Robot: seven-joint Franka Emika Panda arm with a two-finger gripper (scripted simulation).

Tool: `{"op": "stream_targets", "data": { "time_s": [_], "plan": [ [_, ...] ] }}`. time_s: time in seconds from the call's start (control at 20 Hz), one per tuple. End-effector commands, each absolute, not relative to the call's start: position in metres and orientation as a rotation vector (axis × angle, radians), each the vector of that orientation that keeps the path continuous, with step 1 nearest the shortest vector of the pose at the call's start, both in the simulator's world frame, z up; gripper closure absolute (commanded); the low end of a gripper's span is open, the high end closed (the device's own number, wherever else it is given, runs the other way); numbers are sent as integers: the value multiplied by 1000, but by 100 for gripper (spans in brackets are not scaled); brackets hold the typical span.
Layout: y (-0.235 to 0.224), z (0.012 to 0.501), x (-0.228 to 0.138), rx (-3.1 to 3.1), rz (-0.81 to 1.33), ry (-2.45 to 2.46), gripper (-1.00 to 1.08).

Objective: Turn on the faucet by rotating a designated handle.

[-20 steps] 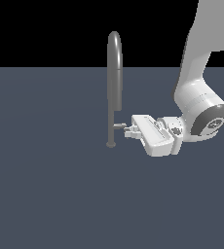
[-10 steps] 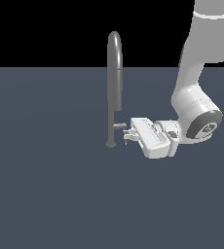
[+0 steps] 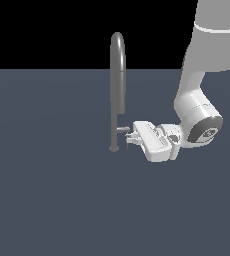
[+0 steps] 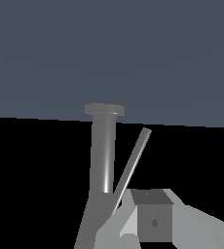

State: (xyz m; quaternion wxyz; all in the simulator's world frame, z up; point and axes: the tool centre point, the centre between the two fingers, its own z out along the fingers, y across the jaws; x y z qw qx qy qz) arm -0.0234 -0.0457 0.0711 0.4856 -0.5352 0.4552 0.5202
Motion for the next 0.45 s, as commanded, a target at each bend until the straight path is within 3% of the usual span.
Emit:
{"op": "stream_targets", "data": {
  "time_s": [0.0,0.4],
  "plan": [
    [-45,52,-21,-1292,1269,1137,108],
    [-45,30,-12,-1282,1279,1158,108]
  ]
}}
